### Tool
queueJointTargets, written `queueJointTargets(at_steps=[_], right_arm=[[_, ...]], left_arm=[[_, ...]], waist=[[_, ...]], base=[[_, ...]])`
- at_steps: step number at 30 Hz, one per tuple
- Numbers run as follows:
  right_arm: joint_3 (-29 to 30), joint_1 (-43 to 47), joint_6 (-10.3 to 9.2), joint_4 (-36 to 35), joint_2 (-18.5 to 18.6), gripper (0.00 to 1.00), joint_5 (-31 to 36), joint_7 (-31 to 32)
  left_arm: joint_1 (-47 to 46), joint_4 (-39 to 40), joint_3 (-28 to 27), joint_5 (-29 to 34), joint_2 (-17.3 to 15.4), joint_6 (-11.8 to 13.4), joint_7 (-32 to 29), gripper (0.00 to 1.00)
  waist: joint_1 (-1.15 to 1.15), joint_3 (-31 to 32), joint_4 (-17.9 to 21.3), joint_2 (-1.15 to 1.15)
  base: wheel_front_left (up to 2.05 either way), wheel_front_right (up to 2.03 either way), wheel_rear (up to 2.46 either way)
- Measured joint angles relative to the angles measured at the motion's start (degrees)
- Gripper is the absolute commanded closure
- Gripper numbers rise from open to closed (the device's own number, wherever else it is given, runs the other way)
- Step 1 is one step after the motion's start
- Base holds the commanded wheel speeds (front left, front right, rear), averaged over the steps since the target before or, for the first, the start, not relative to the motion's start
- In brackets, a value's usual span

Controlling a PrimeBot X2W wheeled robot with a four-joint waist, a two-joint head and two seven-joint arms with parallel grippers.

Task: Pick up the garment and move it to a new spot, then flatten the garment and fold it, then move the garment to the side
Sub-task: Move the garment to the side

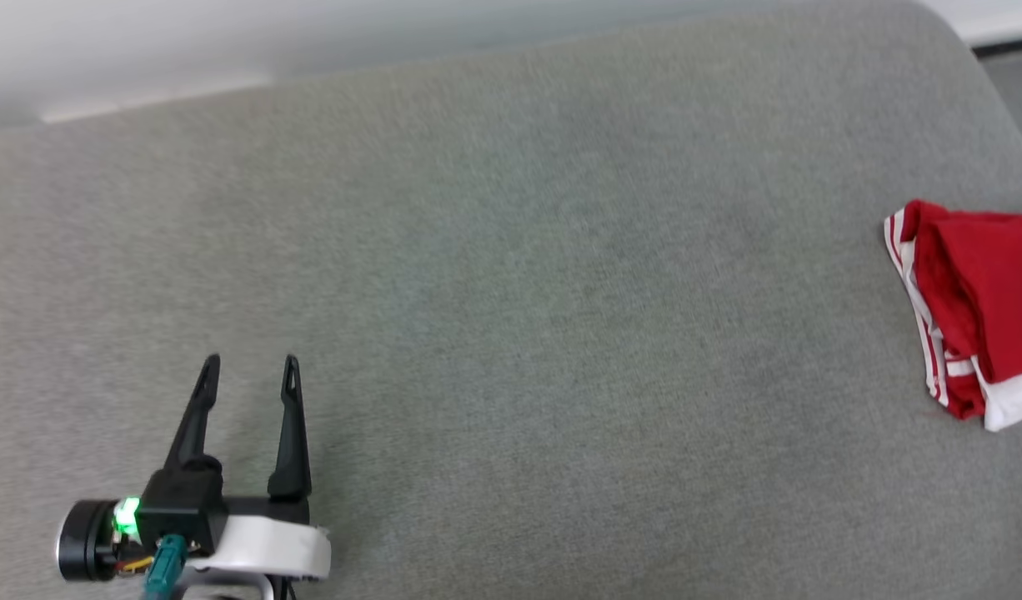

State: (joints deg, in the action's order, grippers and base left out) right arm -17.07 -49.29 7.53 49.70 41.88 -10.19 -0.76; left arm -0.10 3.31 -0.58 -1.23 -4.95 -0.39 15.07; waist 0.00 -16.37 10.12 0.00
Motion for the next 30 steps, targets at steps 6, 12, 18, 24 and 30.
queueJointTargets(at_steps=[6, 12, 18, 24, 30], right_arm=[[7.3, 3.0, 0.00, -6.5, -5.4, 0.00, 4.2, -12.4], [13.6, 10.5, -0.01, -19.0, -14.1, 0.00, 7.3, -14.2], [15.6, 21.6, 0.00, -33.3, -22.3, 0.00, 7.6, -14.3], [15.0, 30.8, 0.00, -39.6, -27.8, 0.00, 7.0, -14.3], [17.4, 39.0, -0.01, -40.3, -31.3, 0.00, 5.3, -14.3]], left_arm=[[3.1, -1.0, 0.5, -0.2, 0.6, 0.2, 0.0, 0.00], [5.3, -1.6, 0.8, -0.6, 1.3, 0.7, 0.0, 0.00], [6.3, -2.1, 0.8, -1.0, 1.6, 0.9, 0.0, 0.00], [7.3, -2.8, 0.7, -1.0, 1.7, 0.9, 0.0, 0.00], [8.0, -3.2, 0.9, -1.1, 1.8, 1.0, 0.0, 0.00]], waist=[[0.00, 5.1, -1.9, 0.00], [0.00, 8.9, -4.5, 0.00], [0.00, 11.7, -7.3, 0.00], [-0.01, 14.2, -9.4, 0.00], [-0.01, 15.8, -11.2, 0.00]], base=[[0.00, 0.00, 0.00], [0.00, 0.00, 0.00], [0.00, 0.00, 0.00], [0.00, 0.00, 0.00], [0.00, 0.00, 0.00]])
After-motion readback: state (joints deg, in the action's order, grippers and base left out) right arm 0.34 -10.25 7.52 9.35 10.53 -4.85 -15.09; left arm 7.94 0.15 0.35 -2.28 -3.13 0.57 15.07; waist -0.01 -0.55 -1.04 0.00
